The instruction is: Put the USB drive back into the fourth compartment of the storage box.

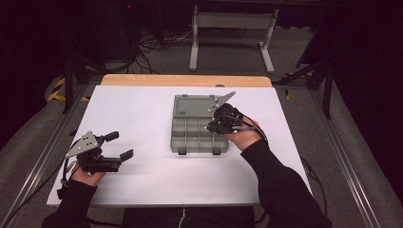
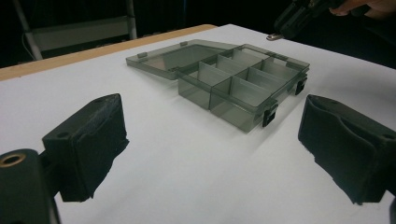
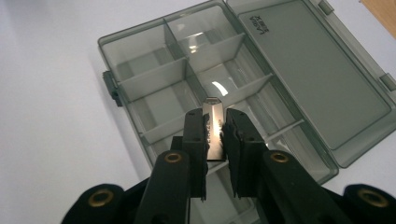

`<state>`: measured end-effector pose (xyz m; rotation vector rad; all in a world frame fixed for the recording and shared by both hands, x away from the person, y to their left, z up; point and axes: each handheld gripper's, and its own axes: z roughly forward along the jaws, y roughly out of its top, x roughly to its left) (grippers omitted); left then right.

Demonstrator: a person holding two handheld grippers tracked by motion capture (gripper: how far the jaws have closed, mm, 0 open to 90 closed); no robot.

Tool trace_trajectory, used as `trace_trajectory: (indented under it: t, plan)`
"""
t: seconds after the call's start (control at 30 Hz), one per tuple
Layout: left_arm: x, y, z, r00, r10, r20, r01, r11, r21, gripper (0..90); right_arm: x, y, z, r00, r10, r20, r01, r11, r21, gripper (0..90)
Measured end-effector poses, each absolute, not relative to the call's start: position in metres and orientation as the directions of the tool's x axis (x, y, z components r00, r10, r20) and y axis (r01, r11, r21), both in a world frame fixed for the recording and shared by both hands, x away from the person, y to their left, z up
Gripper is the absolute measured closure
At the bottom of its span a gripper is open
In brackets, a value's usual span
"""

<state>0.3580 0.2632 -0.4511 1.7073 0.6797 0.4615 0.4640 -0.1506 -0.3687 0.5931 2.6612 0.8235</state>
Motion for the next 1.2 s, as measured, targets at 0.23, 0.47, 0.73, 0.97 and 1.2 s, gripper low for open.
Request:
trace_trajectory:
  t: [0.23,0.47,0.73,0.97,1.2]
  plan:
    - [0.359,0.263,-0.452,0.753,0.656,-0.051,0.194,-0.147,0.970,8.6,0.472,-0.158,-0.372,-0.855,0.497,-0.146,0.333,0.743,0.581,79.1]
    - [0.359,0.263,-0.452,0.753,0.656,-0.052,0.195,-0.147,0.970,8.6,0.481,-0.165,-0.376,-0.832,0.533,-0.154,0.363,0.733,0.576,79.1]
    - [0.359,0.262,-0.452,0.753,0.656,-0.052,0.198,-0.149,0.969,8.6,0.490,-0.173,-0.381,-0.812,0.564,-0.151,0.397,0.723,0.565,79.1]
    - [0.359,0.262,-0.452,0.753,0.656,-0.052,0.197,-0.150,0.969,8.6,0.496,-0.177,-0.385,-0.798,0.583,-0.151,0.419,0.718,0.556,79.1]
    - [0.359,0.262,-0.452,0.754,0.655,-0.051,0.198,-0.152,0.968,8.6,0.501,-0.179,-0.390,-0.790,0.593,-0.155,0.432,0.718,0.546,79.1]
